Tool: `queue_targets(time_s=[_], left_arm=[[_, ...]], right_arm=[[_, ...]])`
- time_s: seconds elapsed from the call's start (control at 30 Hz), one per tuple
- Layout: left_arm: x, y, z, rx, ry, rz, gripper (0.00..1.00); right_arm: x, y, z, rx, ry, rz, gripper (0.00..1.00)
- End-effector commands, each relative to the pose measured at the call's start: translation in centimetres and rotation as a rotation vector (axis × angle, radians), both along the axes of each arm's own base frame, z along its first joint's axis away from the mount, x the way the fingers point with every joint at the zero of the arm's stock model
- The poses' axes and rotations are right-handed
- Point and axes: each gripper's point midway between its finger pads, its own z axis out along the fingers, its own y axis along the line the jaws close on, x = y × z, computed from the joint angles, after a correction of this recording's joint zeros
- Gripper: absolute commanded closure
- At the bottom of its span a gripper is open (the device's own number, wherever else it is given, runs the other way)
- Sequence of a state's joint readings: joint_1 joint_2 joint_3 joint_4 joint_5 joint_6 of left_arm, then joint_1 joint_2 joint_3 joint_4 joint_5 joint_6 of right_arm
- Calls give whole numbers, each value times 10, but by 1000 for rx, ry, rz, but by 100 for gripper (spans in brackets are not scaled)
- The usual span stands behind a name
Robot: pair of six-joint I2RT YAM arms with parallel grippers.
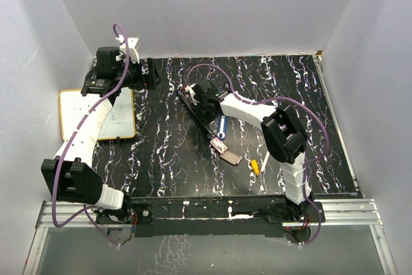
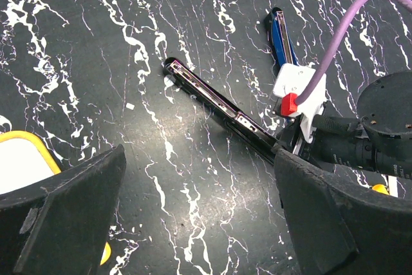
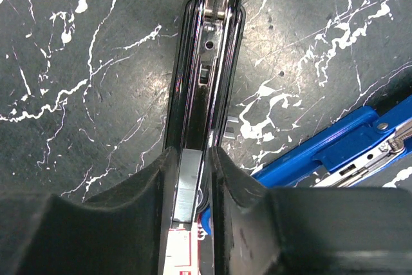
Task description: Load the staples into the stapler
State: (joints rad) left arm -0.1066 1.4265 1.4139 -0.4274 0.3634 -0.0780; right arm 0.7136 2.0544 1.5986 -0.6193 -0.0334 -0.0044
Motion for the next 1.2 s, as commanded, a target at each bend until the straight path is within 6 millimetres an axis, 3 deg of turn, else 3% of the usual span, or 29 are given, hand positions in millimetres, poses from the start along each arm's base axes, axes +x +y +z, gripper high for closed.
queue_targets(time_s=[0.0, 0.2, 0.37, 0.57, 0.73, 1.17], left_arm=[[-8, 2, 27, -1, -71, -13, 3], [-8, 0, 20, -5, -61, -22, 3], [-1, -8, 7, -29, -55, -51, 5], [5, -30, -31, -32, -20, -138, 9], [13, -35, -54, -46, -31, -158, 10], [30, -49, -124, -108, 125, -133, 14]], right_arm=[[1, 3, 13, 19, -18, 20, 69], [3, 5, 21, 30, -32, 26, 63], [3, 4, 40, 67, -55, 52, 59], [-7, -5, 49, 126, -50, 110, 61], [2, -18, 61, 191, -93, 102, 70], [10, -7, 40, 212, -50, 128, 71]])
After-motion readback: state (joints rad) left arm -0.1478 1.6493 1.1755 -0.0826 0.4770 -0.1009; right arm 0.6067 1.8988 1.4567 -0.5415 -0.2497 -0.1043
